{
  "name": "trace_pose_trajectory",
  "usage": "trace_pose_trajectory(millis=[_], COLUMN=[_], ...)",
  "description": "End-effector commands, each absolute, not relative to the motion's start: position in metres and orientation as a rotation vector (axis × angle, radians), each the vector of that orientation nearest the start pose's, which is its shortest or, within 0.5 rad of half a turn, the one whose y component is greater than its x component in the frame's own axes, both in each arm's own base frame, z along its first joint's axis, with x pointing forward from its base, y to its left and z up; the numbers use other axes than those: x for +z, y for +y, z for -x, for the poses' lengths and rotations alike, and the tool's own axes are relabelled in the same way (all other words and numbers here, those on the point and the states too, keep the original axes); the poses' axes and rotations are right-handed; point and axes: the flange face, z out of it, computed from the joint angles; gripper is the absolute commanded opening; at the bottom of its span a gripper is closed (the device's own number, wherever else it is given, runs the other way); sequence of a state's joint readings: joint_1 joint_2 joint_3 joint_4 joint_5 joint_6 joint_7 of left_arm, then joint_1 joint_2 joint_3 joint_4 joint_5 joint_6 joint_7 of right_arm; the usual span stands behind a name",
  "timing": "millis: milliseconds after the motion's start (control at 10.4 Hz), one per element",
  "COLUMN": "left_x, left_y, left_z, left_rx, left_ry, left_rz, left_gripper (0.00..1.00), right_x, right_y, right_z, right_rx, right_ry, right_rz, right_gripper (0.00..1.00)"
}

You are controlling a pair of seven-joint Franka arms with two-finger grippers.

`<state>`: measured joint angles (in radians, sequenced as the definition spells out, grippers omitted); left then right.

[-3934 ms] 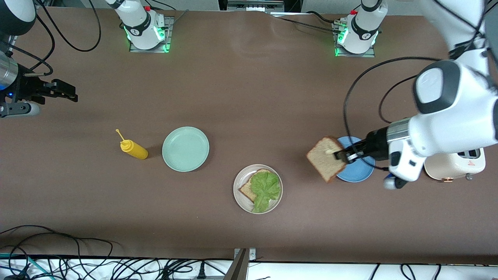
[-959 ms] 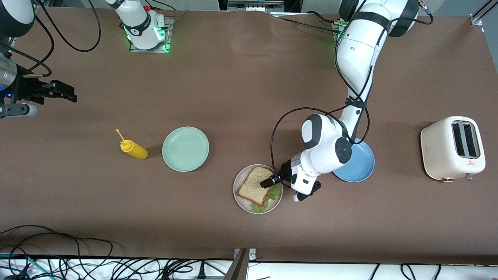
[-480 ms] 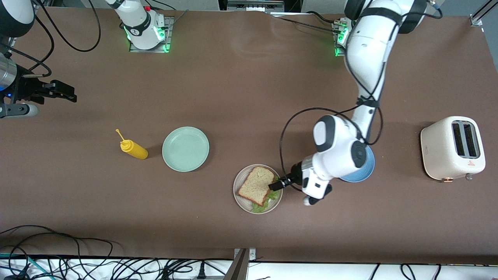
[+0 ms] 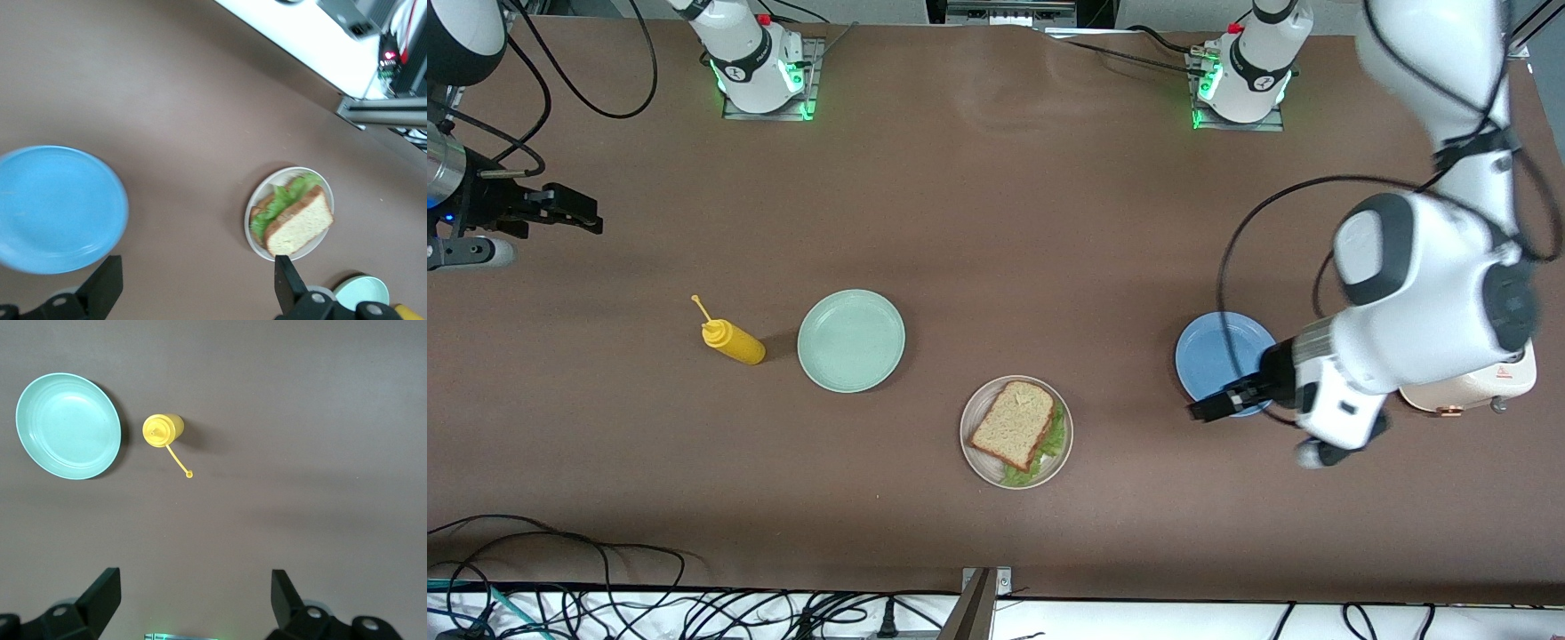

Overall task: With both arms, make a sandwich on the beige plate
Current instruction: 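Open the left gripper and draw it back toward the toaster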

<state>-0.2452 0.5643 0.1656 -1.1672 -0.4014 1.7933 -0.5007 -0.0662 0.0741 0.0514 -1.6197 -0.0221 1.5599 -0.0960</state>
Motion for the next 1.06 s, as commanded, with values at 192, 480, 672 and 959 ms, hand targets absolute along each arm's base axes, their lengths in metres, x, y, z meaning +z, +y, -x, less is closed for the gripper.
trace_pose_trajectory(millis=[192,480,672,959], left_x=[0.541,0.548,0.561,0.592], left_y=[-0.021,-0.01,-0.004,0.011], left_z=[-0.686,-0.679,-0.667,-0.646], left_rx=[0.005,-0.012,0.043,0.032], left_ry=[-0.52,-0.251,-0.272,-0.345], left_rz=[3.309,3.208,3.222,3.207], left_gripper=[1.0,1.0,1.0,0.99], right_x=[0.563,0.566,0.569,0.569], right_y=[-0.012,-0.006,-0.003,0.003], right_z=[-0.57,-0.57,-0.563,-0.55], right_rx=[0.219,0.183,0.174,0.136], right_ry=[-0.111,-0.114,-0.105,-0.115], right_rz=[3.149,3.131,3.138,3.148], right_gripper=[1.0,1.0,1.0,1.0])
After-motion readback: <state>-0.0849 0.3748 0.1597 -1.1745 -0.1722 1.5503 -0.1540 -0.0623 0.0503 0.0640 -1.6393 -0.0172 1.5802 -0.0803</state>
